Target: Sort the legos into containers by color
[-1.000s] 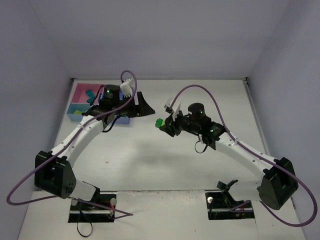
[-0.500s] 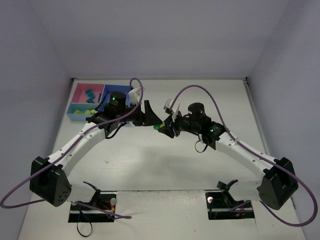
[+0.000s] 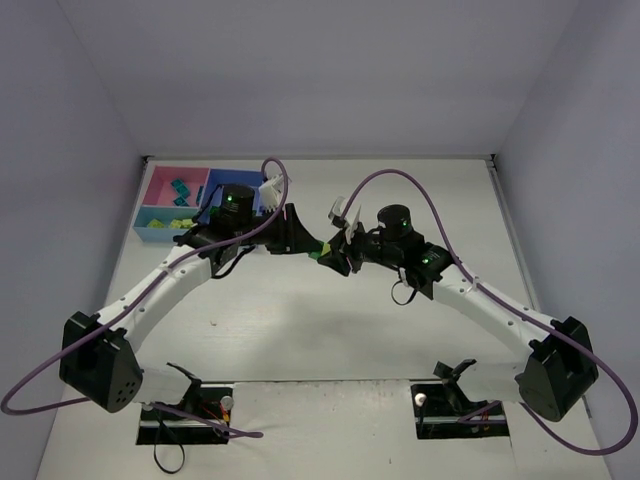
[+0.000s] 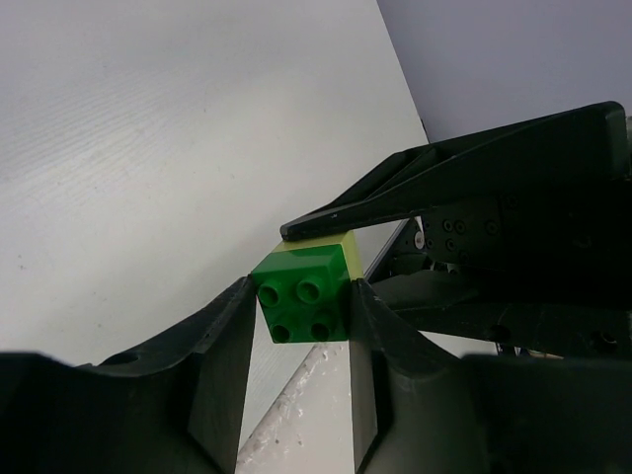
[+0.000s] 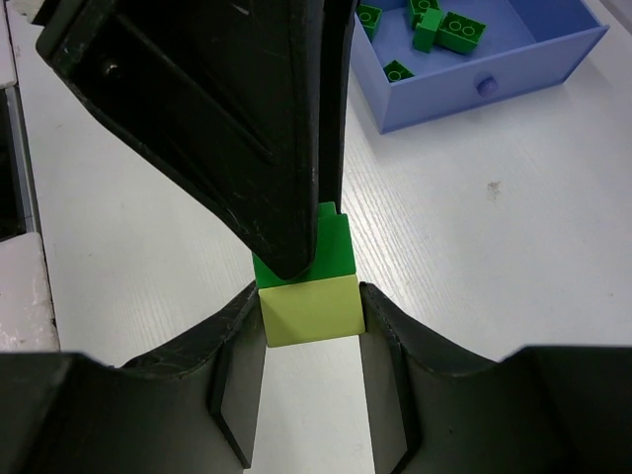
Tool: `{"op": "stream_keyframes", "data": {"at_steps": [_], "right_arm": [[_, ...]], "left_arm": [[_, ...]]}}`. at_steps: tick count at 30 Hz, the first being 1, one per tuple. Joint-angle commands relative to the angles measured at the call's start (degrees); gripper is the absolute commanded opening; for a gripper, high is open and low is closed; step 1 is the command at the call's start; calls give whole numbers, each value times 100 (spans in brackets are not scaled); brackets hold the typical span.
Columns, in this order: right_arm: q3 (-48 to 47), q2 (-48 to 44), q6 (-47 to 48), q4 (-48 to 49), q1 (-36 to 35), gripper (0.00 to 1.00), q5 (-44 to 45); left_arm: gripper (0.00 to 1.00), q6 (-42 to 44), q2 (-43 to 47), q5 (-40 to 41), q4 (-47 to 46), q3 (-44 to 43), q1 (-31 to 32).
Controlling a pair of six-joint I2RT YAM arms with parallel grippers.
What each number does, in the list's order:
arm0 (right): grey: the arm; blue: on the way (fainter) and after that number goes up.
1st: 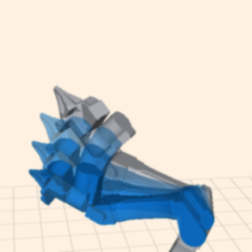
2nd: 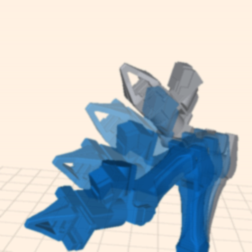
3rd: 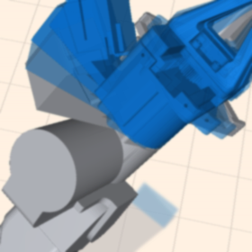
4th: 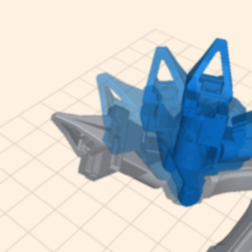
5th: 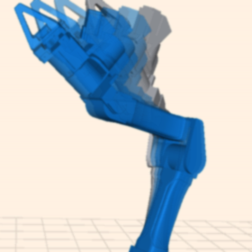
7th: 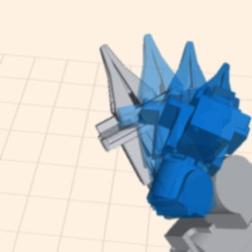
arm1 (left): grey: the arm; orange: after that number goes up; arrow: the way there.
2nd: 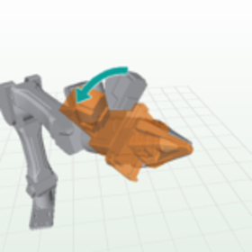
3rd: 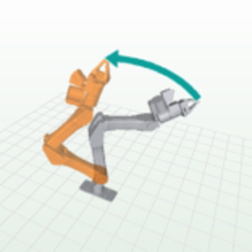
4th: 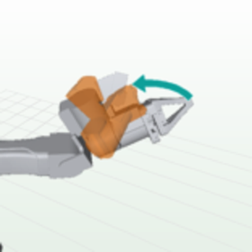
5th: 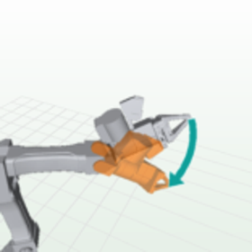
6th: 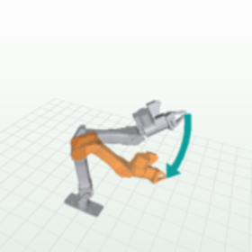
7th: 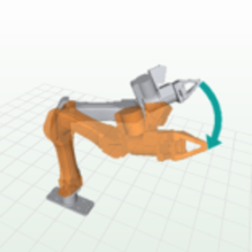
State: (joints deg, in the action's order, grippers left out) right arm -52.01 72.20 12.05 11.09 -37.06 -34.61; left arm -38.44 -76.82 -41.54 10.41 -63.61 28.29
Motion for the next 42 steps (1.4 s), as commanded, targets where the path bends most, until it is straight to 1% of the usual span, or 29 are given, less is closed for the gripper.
{"op": "stream_keyframes", "data": {"at_steps": [1,2,5,6,7,9,13,15,18,19,21,22,29,34,37,38,39,41,42], "right_arm": [[-249,-233,-10,376,6,4,-99],[-257,-233,-1,376,14,6,-107],[-231,-251,25,315,14,17,-90],[-231,-233,42,288,14,25,-81],[-222,-242,60,262,14,28,-90],[-222,-251,86,192,14,31,-90],[-204,-277,157,113,14,33,-90],[-213,-277,183,78,6,31,-81],[-257,-251,245,-45,14,18,-90],[-248,-251,271,-63,6,9,-81],[-213,-277,306,-98,14,2,-28],[-161,-286,324,-116,14,0,7],[164,-435,245,-134,32,0,306],[305,-488,122,-151,41,0,578],[367,-549,69,-160,50,0,710],[367,-558,60,-151,58,0,719],[349,-567,52,-151,67,0,736],[332,-541,-1,-151,67,0,737],[323,-523,-10,-151,67,0,719]], "left_arm": [[12,-23,70,-267,-355,-151,45],[7,-67,62,-328,-399,-143,36],[2,-68,35,-408,-444,-169,36],[2,-59,35,-425,-435,-186,27],[1,-41,26,-434,-400,-221,27],[1,29,26,-417,-339,-265,27],[1,99,0,-460,-154,-397,18],[0,134,-9,-469,-75,-424,18],[0,213,-35,-460,83,-485,-8],[0,266,-35,-452,118,-520,-17],[0,319,-9,-443,206,-538,-87],[0,363,26,-443,233,-547,-122],[0,618,62,-601,645,-643,-588],[0,872,-17,-742,865,-801,-1097],[0,1285,-149,-392,1111,-959,-1370],[0,1408,-202,132,1242,-1021,-1440],[0,1679,-359,442,1331,-1195,-1493],[0,1891,-596,1153,1471,-1407,-1660],[0,2058,-876,1844,1481,-1512,-1713]]}}
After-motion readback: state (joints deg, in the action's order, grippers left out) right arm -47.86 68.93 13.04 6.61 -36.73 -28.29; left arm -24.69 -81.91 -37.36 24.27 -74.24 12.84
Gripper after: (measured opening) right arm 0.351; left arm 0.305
